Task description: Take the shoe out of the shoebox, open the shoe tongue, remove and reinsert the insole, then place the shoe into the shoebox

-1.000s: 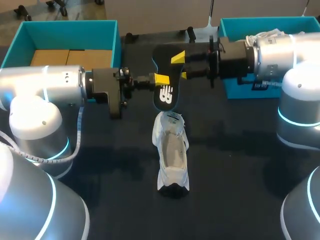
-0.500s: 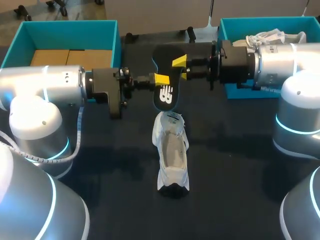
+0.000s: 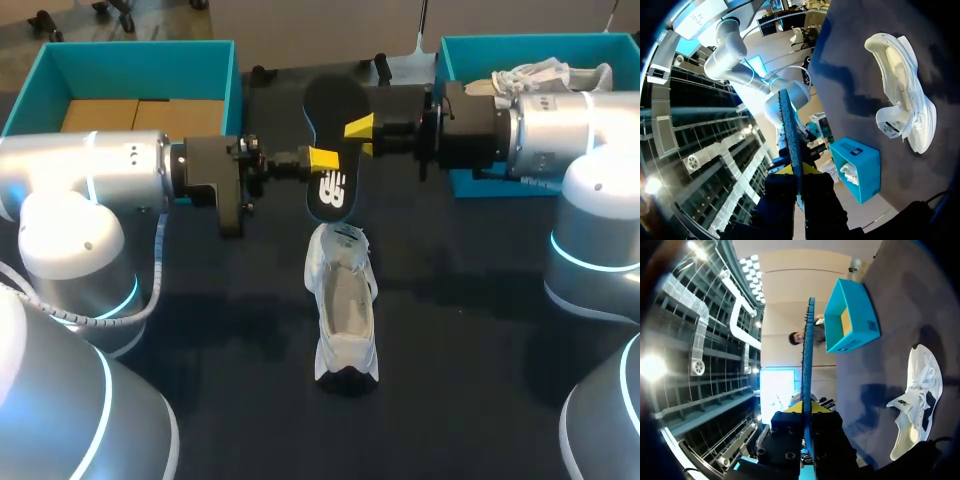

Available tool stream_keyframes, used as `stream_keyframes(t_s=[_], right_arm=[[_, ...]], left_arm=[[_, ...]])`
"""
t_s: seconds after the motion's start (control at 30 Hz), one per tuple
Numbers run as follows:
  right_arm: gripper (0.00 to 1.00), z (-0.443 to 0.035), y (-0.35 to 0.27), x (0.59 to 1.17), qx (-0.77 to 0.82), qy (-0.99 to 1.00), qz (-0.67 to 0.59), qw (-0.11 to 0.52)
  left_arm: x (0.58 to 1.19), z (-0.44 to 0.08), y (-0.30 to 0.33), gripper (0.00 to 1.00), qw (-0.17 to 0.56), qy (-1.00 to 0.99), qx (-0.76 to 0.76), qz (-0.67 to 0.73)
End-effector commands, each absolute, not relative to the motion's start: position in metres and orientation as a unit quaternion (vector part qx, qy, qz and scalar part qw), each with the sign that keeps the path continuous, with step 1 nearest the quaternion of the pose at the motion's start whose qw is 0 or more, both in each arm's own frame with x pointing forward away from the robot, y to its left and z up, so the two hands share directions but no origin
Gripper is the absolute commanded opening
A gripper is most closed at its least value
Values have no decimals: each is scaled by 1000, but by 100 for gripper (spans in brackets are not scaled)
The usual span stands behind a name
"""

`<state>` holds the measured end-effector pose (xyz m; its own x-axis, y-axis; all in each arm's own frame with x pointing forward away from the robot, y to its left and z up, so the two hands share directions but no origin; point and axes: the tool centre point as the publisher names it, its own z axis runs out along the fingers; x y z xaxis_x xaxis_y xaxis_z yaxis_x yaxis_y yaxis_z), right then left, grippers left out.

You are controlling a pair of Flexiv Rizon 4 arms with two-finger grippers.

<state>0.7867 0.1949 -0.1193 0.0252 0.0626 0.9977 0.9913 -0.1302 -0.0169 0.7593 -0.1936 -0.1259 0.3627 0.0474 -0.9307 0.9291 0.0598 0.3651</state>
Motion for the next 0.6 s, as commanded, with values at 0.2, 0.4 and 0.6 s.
stream_keyframes(t_s=[0.2, 0.4, 0.6], right_arm=[[0, -123, 194, 785, -549, -480, -513, 452], [0, -131, 187, 785, -542, -487, -518, 448], [0, -144, 182, 783, -535, -492, -518, 451]], left_arm=[[754, -123, -184, 100, 579, 435, 577, -379], [747, -126, -156, 100, 538, 462, 591, -385], [746, -123, -122, 100, 486, 498, 608, -383]])
